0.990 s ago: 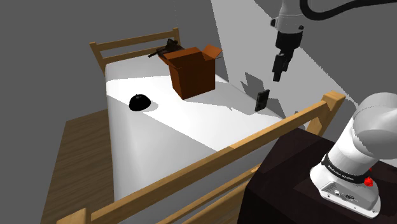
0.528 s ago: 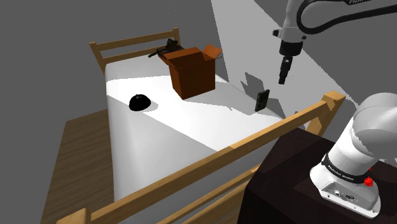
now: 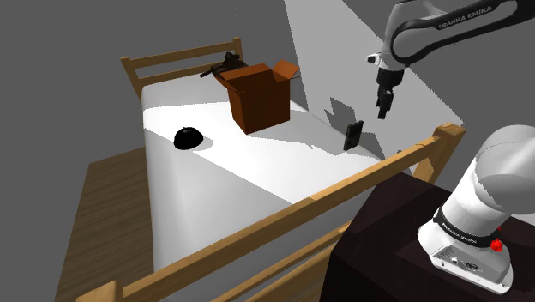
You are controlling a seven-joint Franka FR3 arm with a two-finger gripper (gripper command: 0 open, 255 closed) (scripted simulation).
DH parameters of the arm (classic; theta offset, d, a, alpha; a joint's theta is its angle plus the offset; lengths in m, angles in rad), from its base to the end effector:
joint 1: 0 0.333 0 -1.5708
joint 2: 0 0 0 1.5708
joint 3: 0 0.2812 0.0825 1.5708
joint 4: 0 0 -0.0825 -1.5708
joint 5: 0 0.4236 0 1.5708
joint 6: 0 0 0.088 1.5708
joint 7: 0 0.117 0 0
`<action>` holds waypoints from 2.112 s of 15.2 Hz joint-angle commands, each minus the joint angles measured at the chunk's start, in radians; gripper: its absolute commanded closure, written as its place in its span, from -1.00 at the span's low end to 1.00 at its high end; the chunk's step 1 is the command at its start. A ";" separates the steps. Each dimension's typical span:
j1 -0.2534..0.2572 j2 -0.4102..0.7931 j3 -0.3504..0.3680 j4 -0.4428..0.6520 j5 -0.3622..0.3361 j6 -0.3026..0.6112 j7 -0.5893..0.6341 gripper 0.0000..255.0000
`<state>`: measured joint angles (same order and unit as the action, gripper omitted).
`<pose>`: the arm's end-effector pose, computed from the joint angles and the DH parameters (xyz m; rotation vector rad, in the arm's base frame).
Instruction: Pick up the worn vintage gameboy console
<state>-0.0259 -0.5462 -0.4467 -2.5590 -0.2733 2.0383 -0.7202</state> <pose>0.3891 -0.2007 0.3724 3.0571 0.6714 -0.0204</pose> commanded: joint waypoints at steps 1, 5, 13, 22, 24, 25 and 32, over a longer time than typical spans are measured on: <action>0.013 0.066 -0.057 0.021 -0.003 0.053 -0.090 -1.00; 0.056 0.225 -0.172 0.080 0.036 0.158 -0.279 -1.00; 0.116 0.644 -0.318 0.276 0.372 0.298 -0.785 -1.00; -0.022 0.931 -0.209 0.453 0.621 0.326 -1.085 -1.00; -0.032 0.953 -0.196 0.451 0.641 0.345 -1.098 -1.00; -0.037 0.963 -0.190 0.450 0.650 0.354 -1.105 -1.00; -0.044 0.978 -0.180 0.448 0.664 0.369 -1.114 1.00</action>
<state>-0.0701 0.4311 -0.6270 -2.1113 0.3905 2.4067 -1.8338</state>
